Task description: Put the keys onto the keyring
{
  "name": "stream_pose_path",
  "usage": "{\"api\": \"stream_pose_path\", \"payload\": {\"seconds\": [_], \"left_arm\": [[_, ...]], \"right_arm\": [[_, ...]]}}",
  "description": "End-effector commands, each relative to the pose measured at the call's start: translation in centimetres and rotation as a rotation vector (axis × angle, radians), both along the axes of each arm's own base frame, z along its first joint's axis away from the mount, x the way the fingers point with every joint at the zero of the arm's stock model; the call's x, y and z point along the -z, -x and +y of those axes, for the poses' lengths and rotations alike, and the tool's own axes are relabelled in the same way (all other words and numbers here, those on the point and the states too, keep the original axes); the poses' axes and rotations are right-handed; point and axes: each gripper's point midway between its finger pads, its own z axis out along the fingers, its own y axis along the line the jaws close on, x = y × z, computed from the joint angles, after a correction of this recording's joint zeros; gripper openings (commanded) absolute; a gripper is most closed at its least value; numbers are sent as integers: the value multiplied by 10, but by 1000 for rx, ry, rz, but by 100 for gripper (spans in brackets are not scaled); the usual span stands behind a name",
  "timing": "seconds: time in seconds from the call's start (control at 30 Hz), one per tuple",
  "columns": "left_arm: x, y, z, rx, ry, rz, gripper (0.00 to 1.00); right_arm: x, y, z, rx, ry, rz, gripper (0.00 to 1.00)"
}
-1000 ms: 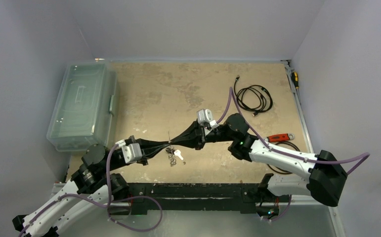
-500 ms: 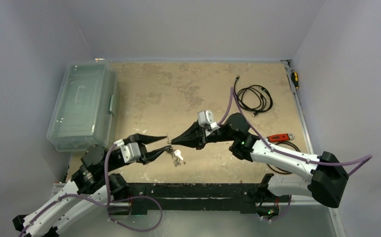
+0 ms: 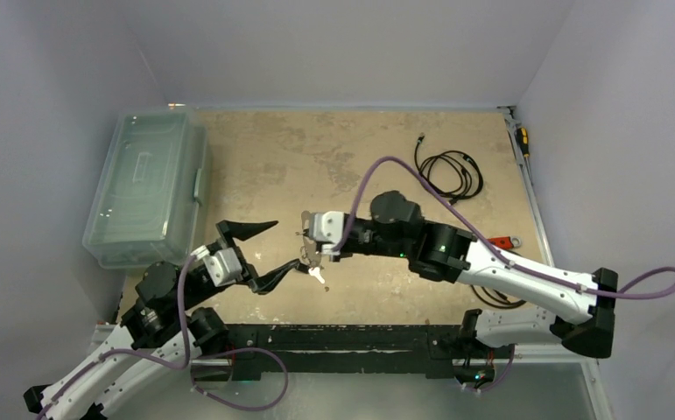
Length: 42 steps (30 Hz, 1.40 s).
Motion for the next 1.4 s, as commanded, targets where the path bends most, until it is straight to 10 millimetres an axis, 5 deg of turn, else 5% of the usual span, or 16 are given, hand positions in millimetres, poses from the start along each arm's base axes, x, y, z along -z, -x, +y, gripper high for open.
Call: {"api": "stream_pose_path", "payload": {"seconds": [0.0,0.17,0.27,0.4,0.6,0.93,1.37], "left_arm": [[2,-19,9,-114,-27,34,80],[8,-30,10,-164,-20,109,80],[10,-32,3,-152,-9,165,93],[10,-41,0,-185,26,287,96],[10,-64,16,-383,58,498,99],[122,-86,9,-629,-89,898,90],[215,-90,-14,-803,-257,1193,62]], "right_arm": [[47,-39,-33,292,360,-171,0],[52,-46,-51,367,374,-248,0],[59,-49,-62,409,414,-250,0],[67,-48,-71,436,422,-234,0],[75,-43,-89,472,405,-189,0],[67,-18,-96,398,327,-79,0],[78,-11,-123,461,343,9,0]]}}
